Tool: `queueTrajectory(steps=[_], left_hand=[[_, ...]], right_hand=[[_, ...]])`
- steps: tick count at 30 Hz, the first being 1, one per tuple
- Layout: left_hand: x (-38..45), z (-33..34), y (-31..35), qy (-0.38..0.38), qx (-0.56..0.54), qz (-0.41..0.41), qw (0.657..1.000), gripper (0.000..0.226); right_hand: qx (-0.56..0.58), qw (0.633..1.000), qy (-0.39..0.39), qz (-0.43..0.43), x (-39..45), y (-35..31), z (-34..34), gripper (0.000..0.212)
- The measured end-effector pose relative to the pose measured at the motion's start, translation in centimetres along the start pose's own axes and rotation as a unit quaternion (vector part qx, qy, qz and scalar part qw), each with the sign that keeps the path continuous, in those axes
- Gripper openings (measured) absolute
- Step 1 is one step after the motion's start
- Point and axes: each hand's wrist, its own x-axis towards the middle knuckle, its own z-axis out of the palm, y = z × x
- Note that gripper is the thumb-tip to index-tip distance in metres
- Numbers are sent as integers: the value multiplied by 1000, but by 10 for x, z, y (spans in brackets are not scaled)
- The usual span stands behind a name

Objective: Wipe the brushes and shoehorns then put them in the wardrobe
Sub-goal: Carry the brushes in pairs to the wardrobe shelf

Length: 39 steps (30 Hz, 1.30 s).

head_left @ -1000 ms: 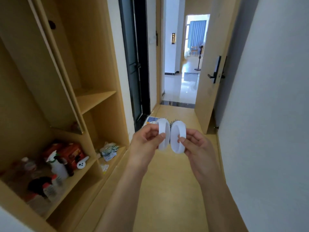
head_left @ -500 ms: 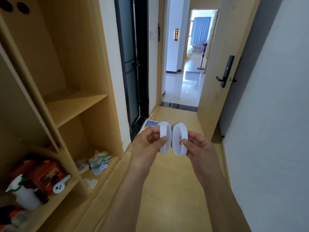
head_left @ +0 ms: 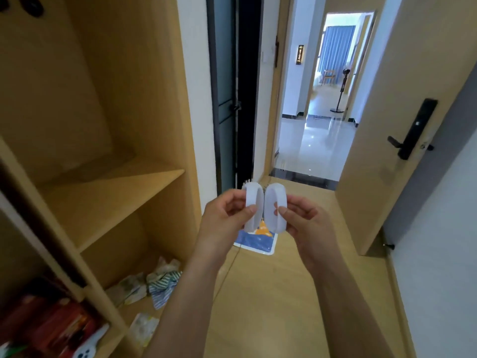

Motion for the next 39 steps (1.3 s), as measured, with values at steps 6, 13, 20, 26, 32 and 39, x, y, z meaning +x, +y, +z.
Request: queueTrajectory(steps=[6, 13, 20, 26, 32, 39], left_hand=[[73, -64, -28, 104, 37, -30, 993, 20], [160, -124, -58, 240, 64, -51, 967, 22], [249, -151, -65, 359, 80, -88, 926, 33], [293, -176, -74, 426, 63, -102, 897, 31], [330, -224, -89, 465, 64, -112, 876, 33], [383, -303, -98, 468, 48, -121, 874, 33]], right_hand=[[4, 996, -92, 20, 95, 46, 76, 29], [44, 972, -222, 64, 209, 93, 158, 33], [12, 943, -319, 89, 319, 117, 219, 36], [22, 919, -376, 119, 375, 142, 271, 39], [47, 898, -413, 145, 412, 163, 333, 43], [12, 902, -402, 158, 450, 181, 420, 44]])
